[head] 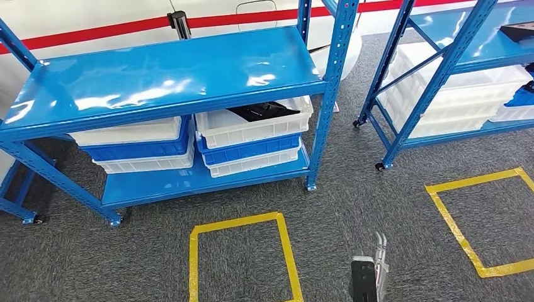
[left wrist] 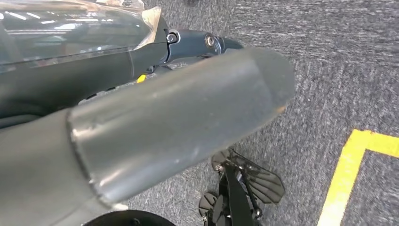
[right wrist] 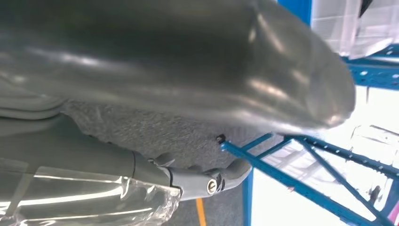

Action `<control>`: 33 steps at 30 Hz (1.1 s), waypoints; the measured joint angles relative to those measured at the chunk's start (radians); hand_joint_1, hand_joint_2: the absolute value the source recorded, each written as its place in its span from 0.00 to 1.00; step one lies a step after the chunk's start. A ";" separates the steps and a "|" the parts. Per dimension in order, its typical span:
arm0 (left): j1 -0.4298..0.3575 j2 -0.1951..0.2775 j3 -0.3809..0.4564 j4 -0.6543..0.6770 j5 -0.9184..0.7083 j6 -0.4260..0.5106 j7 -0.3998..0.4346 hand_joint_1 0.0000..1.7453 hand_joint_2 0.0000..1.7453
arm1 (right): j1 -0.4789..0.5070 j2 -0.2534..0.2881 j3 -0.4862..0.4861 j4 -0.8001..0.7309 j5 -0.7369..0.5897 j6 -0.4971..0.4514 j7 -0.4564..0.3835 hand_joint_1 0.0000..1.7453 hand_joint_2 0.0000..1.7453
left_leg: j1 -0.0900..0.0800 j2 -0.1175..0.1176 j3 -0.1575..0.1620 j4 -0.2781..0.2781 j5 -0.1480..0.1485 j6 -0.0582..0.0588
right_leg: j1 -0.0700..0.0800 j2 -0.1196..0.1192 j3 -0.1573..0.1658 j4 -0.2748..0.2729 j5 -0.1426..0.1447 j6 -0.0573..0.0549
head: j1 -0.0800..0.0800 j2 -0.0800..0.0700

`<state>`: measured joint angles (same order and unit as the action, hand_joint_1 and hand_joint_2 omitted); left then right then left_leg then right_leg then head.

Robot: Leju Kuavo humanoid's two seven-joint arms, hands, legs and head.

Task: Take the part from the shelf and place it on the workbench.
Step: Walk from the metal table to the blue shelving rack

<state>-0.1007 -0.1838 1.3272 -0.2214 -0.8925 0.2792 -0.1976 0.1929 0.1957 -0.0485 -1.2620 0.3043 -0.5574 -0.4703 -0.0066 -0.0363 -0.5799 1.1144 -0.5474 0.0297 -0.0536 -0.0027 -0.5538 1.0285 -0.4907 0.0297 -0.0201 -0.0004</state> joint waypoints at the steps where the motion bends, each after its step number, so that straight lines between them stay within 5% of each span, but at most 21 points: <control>1: -0.001 0.000 0.000 0.000 0.000 0.000 0.000 0.00 0.00 | 0.000 0.001 0.000 0.000 0.000 0.000 0.000 0.00 0.00 | 0.004 0.016 -0.039 0.065 -0.025 -0.009 | 0.000 -0.007 0.002 0.000 -0.002 -0.004 | -0.002 0.000; 3: -0.001 0.000 0.000 0.000 -0.001 0.001 0.000 0.00 0.00 | 0.001 0.002 0.000 0.000 0.001 -0.001 0.000 0.00 0.00 | 0.016 0.028 -0.114 0.172 -0.054 -0.022 | 0.001 -0.020 0.004 0.000 -0.007 -0.008 | -0.003 0.000; 5: 0.001 0.000 0.000 0.000 0.000 0.003 0.000 0.00 0.00 | 0.002 0.002 0.000 0.000 0.001 -0.001 0.000 0.00 0.00 | 0.027 0.035 -0.133 0.161 -0.021 -0.030 | -0.001 -0.032 0.009 0.000 -0.013 -0.007 | -0.003 0.000; 7: 0.000 0.001 0.000 0.000 0.000 0.004 0.001 0.00 0.00 | 0.001 0.002 0.001 0.000 0.002 -0.001 0.000 0.00 0.00 | 0.033 0.064 -0.083 0.037 0.054 -0.032 | -0.004 -0.045 0.020 -0.001 -0.020 0.000 | -0.003 0.000; 10: -0.007 0.001 0.000 0.000 0.001 0.006 0.002 0.00 0.00 | 0.000 0.003 0.004 0.000 0.002 -0.001 0.000 0.00 0.00 | 0.029 0.115 -0.040 -0.067 0.057 -0.029 | 0.002 -0.069 0.034 -0.006 -0.033 0.022 | -0.005 0.000; 11: -0.008 0.001 0.000 0.000 0.001 0.006 0.003 0.00 0.00 | 0.000 0.003 0.005 0.000 0.002 -0.001 0.000 0.00 0.00 | 0.025 0.110 -0.042 -0.066 0.043 -0.025 | 0.004 -0.080 0.039 -0.013 -0.036 0.030 | -0.005 0.000; 13: -0.006 0.002 0.000 0.000 0.001 0.007 0.003 0.00 0.00 | -0.004 0.005 0.007 0.000 0.003 -0.001 0.000 0.00 0.00 | 0.023 0.077 -0.026 -0.084 0.068 -0.008 | 0.008 -0.086 0.055 -0.017 -0.044 0.043 | -0.001 0.000; 15: -0.003 0.002 0.000 0.000 0.001 0.007 0.003 0.00 0.00 | -0.006 0.006 0.009 0.001 0.003 -0.001 0.000 0.00 0.00 | 0.020 0.050 -0.008 -0.100 0.098 0.013 | 0.013 -0.052 0.040 0.048 -0.086 0.033 | 0.007 0.000; 17: -0.004 0.002 0.000 0.000 0.001 0.007 0.003 0.00 0.00 | -0.003 0.005 0.009 0.003 0.003 -0.001 0.000 0.00 0.00 | 0.010 0.031 -0.008 -0.101 0.103 0.026 | 0.016 -0.018 -0.025 0.176 -0.149 0.010 | 0.012 0.000; 19: -0.004 0.003 0.000 0.000 0.002 0.008 0.003 0.00 0.00 | 0.000 0.003 0.008 0.005 0.003 -0.001 0.000 0.00 0.00 | -0.003 0.006 -0.008 -0.100 0.101 0.034 | 0.028 -0.008 -0.075 0.249 -0.167 0.002 | 0.015 0.000; 20: -0.003 0.004 0.000 0.000 0.002 0.008 0.004 0.00 0.00 | 0.000 0.002 0.008 0.006 0.003 -0.001 0.000 0.00 0.00 | -0.010 -0.006 -0.006 -0.100 0.100 0.036 | 0.036 -0.005 -0.077 0.235 -0.150 0.003 | 0.015 0.000; 22: -0.002 0.003 0.000 0.000 0.003 0.011 0.004 0.00 0.00 | -0.004 0.001 0.007 0.006 0.003 -0.001 0.001 0.00 0.00 | -0.020 -0.030 0.000 -0.100 0.097 0.040 | 0.055 0.017 -0.037 0.113 -0.080 0.000 | 0.015 0.000; 24: -0.004 0.001 0.000 0.001 0.003 0.017 0.010 0.00 0.00 | -0.009 0.001 0.007 0.007 0.003 -0.002 0.003 0.00 0.00 | -0.029 -0.051 0.004 -0.097 0.093 0.041 | 0.067 0.045 0.001 0.007 -0.023 -0.015 | 0.013 0.000; 27: -0.001 0.000 0.000 0.001 0.001 0.037 0.034 0.00 0.00 | -0.024 0.002 0.008 0.011 -0.009 0.003 0.013 0.00 0.00 | -0.032 -0.067 0.004 -0.095 0.087 0.037 | 0.065 0.046 0.015 -0.021 -0.006 -0.037 | 0.013 0.000; 30: -0.001 0.004 0.000 0.000 -0.002 0.050 0.048 0.00 0.00 | -0.036 0.004 0.011 0.020 -0.019 0.011 0.025 0.00 0.00 | -0.027 -0.025 -0.021 -0.035 0.048 0.018 | 0.050 0.033 0.037 -0.036 0.001 -0.049 | 0.009 0.000; 33: -0.005 0.004 -0.001 0.000 -0.007 0.052 0.055 0.00 0.00 | -0.043 0.002 0.013 0.051 -0.004 0.010 0.051 0.00 0.00 | 0.002 0.021 -0.113 0.134 -0.026 -0.015 | 0.046 0.017 0.043 -0.037 -0.003 -0.052 | 0.006 0.000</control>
<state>-0.1054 -0.1797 1.3266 -0.2213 -0.8996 0.3313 -0.1425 0.1494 0.1979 -0.0351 -1.2113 0.3001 -0.5475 -0.4193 -0.0042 -0.0157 -0.6924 1.2480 -0.5739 0.0151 -0.0072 0.0144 -0.5111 0.9913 -0.4940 -0.0219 -0.0143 -0.0004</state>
